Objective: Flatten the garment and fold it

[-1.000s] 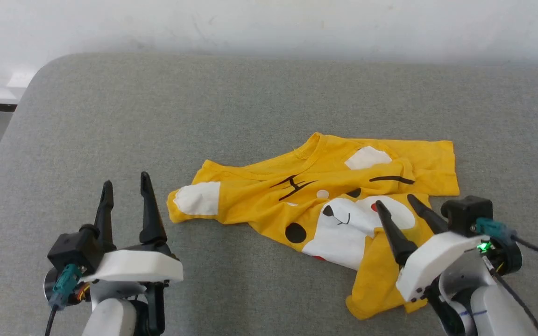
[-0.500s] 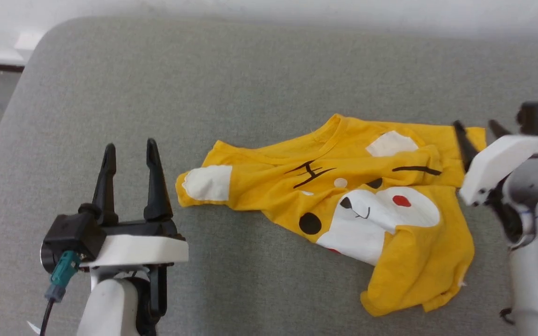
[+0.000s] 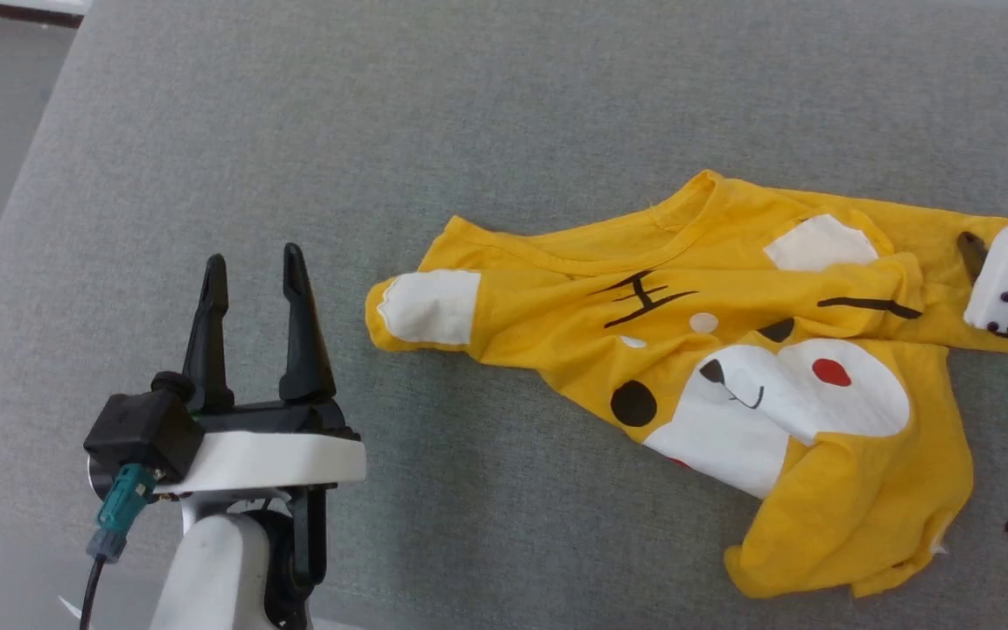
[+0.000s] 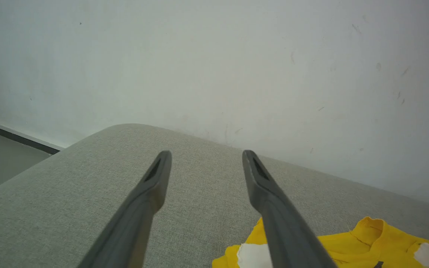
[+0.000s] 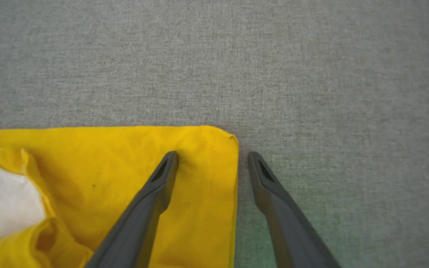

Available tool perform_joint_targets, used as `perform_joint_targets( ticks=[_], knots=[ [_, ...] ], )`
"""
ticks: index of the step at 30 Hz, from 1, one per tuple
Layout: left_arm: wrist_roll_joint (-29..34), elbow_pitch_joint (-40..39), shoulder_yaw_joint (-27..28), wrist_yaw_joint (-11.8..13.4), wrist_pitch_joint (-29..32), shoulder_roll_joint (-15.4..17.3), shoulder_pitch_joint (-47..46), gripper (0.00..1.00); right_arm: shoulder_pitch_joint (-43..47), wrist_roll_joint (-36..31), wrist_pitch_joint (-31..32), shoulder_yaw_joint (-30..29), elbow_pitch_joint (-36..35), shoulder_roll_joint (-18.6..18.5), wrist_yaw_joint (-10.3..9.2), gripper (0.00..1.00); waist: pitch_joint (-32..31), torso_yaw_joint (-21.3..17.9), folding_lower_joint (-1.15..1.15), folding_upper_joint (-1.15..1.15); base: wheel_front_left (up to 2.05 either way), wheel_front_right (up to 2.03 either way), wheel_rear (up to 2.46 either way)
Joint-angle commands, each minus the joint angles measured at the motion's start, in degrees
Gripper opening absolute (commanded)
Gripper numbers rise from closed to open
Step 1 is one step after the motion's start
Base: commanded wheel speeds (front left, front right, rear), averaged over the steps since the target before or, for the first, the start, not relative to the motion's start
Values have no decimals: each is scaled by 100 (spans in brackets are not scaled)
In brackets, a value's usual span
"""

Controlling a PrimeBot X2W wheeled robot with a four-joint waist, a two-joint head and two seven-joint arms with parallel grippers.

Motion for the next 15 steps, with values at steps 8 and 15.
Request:
perform_joint_targets(
  ticks=[8,15],
  knots=[
    [-14,73,10,29,-26,-10,-55,100,2,80,533,4,-71,5,-5,0,-62,-39,-1,0,0,0,0],
    [71,287,104,-38,-26,-10,69,100,556,310,-491,-144,-651,-167,-5,0,-482,-263,-1,0,0,0,0]
  ],
)
